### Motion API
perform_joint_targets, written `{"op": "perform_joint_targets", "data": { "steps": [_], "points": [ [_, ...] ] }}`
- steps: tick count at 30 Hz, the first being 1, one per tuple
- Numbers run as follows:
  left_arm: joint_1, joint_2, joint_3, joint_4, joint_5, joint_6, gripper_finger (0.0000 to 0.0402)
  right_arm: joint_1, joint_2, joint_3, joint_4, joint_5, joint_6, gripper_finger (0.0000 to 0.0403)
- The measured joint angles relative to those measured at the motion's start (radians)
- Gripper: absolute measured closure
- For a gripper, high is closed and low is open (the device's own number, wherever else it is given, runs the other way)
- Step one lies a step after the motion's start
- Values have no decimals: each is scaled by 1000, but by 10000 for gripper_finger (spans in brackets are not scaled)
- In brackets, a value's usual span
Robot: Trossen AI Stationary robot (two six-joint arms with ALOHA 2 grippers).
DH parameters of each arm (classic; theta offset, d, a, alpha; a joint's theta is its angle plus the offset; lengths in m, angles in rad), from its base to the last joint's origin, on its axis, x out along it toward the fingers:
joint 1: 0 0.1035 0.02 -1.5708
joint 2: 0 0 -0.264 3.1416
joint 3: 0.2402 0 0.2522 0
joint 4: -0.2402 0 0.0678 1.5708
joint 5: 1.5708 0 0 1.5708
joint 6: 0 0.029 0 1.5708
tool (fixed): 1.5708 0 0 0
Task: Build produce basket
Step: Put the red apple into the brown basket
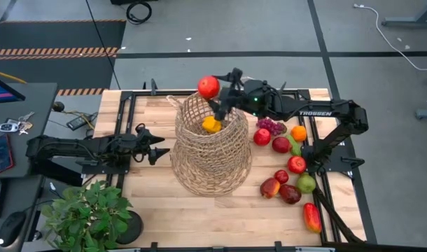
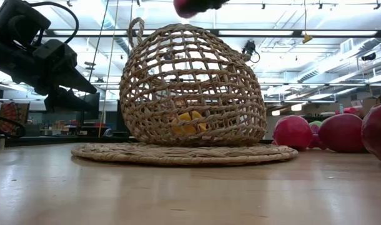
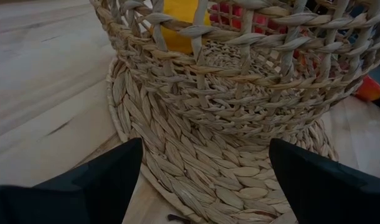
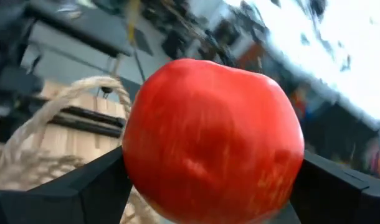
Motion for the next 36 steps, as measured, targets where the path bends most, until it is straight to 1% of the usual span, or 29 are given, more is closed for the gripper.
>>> {"op": "perform_joint_targets", "data": {
  "steps": [3,6,8,10,12,16,20,28,30,36],
  "points": [
    [0,0,0,0,0,0,45,-1,0,0,2,110,264,34],
    [0,0,0,0,0,0,45,-1,-2,0,0,208,595,33],
    [0,0,0,0,0,0,45,0,-5,0,1,239,833,33],
    [0,0,0,0,0,0,45,1,-5,0,3,233,1055,33],
    [0,0,0,0,0,0,45,1,-5,0,1,196,1250,33],
    [0,0,0,0,0,0,45,1,-2,0,7,115,1581,32],
    [0,0,0,0,0,0,45,0,-2,0,22,69,1928,32],
    [0,0,0,0,0,0,45,-1,-2,0,146,60,2413,32],
    [0,0,0,0,0,0,45,-3,-2,0,195,60,2459,32],
    [0,0,0,0,0,0,45,-13,-2,0,286,60,2456,32]
  ]
}}
